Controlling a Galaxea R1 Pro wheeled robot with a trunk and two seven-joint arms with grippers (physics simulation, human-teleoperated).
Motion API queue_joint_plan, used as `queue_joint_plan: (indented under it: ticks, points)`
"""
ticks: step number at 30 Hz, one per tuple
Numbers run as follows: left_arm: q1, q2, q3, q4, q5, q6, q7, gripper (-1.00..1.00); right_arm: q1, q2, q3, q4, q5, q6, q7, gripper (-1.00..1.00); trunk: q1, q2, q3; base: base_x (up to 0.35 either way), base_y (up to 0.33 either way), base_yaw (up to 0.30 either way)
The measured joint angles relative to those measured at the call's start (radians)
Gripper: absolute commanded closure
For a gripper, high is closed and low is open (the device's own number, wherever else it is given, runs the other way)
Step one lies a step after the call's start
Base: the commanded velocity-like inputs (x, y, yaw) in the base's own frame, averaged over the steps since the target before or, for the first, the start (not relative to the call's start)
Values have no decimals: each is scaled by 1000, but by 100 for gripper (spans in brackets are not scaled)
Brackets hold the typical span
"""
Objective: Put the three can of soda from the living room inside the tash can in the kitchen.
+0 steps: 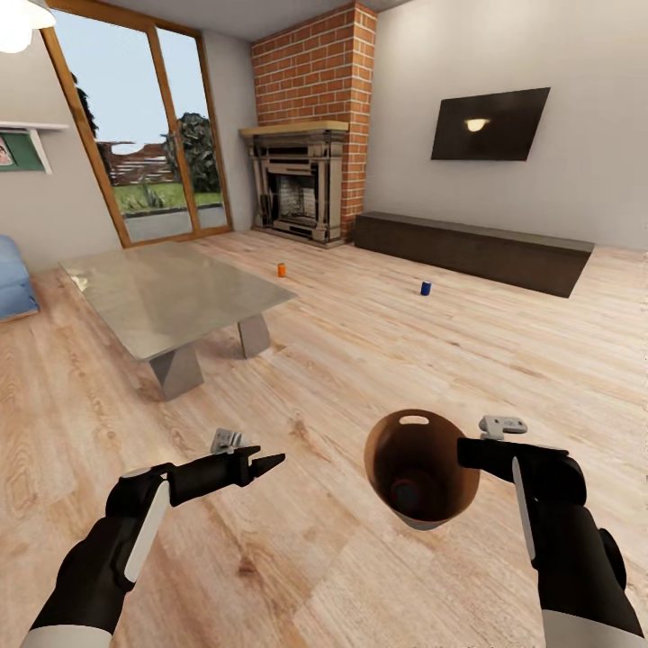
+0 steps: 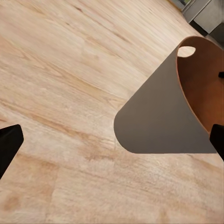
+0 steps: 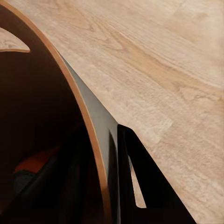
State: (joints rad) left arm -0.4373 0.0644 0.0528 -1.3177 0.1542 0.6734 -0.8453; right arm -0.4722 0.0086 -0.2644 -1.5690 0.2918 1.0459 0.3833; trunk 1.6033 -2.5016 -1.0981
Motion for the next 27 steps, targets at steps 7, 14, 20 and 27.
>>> queue_joint_plan:
  ticks: [7,14,20,27]
  points:
    - [0,0,-1,0,0,-3,-1,-100,0,2,0,0,11,-2,-1,100,0,0,4,0,0,-219]
    - [0,-1,-1,0,-3,2,7,-100,0,-2,1,0,13,-2,-1,100,0,0,7,211,0,-113]
    - [0,-2,-1,0,-4,0,7,-100,0,-3,2,0,-1,0,0,100,0,0,7,333,0,-4]
    - [0,-2,-1,1,-4,0,9,-100,0,-3,2,0,4,-1,0,100,0,0,7,337,0,-14]
